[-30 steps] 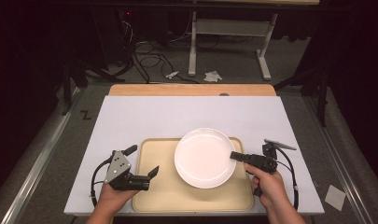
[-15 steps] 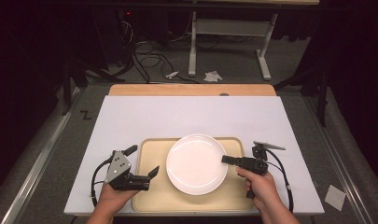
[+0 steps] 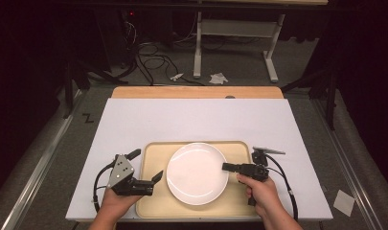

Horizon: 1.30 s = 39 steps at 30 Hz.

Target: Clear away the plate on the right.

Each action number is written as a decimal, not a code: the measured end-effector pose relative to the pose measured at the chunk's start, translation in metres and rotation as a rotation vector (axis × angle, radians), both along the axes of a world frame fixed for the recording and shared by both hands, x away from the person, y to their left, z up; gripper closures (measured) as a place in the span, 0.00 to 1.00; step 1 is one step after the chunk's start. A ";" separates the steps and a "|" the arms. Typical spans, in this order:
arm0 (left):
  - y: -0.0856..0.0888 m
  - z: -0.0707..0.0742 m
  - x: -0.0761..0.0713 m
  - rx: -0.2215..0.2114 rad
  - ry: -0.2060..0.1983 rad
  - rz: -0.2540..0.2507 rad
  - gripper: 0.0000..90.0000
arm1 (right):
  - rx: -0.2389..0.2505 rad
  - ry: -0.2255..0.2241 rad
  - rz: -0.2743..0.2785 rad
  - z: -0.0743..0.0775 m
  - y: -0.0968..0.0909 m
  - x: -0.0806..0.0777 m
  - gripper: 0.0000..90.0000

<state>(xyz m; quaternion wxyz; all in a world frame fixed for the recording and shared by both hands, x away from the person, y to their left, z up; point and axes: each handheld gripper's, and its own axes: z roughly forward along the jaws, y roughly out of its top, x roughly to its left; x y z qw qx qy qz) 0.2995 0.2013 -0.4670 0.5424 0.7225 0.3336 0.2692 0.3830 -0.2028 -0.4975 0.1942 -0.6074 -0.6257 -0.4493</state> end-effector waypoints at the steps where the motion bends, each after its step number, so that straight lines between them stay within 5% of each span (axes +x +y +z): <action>1: 0.000 0.000 0.000 0.000 0.000 -0.001 0.00 | -0.001 0.001 -0.002 0.000 0.000 0.000 0.98; 39: 0.000 0.000 0.000 0.007 0.001 -0.006 0.00 | -0.090 -0.009 0.015 -0.007 0.004 0.002 0.97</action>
